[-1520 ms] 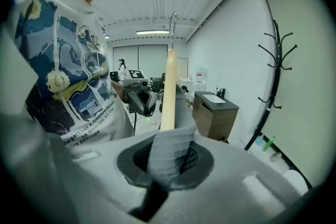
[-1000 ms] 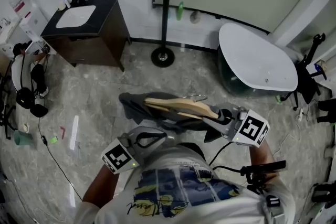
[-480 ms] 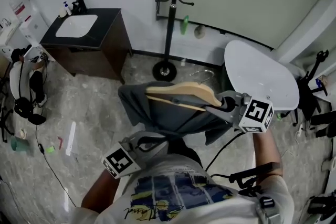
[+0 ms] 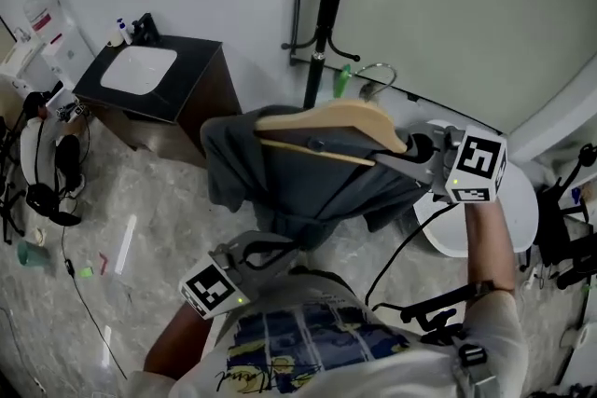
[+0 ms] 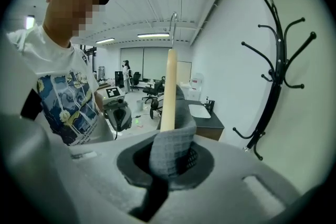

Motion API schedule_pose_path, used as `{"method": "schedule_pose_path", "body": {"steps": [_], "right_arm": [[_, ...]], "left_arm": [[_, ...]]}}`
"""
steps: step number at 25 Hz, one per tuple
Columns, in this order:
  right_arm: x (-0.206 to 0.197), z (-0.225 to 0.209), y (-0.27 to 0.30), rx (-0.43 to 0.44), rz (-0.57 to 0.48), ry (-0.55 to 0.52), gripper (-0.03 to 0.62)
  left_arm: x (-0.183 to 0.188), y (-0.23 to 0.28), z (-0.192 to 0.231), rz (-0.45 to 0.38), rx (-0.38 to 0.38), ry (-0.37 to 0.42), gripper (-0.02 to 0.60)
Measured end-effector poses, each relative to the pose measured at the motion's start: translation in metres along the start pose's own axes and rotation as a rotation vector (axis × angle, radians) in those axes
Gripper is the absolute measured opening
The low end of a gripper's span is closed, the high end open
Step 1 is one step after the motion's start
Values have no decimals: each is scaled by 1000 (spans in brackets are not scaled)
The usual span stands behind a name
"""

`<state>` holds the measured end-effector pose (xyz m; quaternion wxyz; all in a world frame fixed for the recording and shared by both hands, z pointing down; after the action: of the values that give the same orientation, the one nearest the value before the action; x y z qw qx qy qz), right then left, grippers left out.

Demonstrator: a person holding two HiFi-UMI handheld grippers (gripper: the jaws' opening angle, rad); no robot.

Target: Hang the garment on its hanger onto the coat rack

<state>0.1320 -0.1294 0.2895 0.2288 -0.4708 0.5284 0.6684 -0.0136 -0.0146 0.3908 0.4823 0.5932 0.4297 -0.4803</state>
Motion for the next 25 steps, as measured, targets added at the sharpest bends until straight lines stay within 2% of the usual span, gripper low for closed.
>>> {"method": "schedule_pose_path", "body": {"steps": [10,15,18,25], "right_arm": [[47,-183,6,26,15,-18,6],[42,-220,14,14,25,-6,6],[46,-256,23,15,37,29,6],[29,-315,42,12,43,105,6]], "left_arm": [[4,65,99,-1,94,-22,2],[-7,74,95,14,100,-12,2],[-2,74,109,34,107,-11,2],[-6,70,125,40,143,-46,3]]}}
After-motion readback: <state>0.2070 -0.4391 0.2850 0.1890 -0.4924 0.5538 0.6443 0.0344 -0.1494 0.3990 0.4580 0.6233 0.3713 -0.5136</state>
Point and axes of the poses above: the fingertips, and each gripper's own axes: y forward along the fingers, z to its left, x out of its top, the point moved 2 cm from there along -y, backward along the fingers, and after that the axes turned 8 degrees about y, right-handed, at the moved point
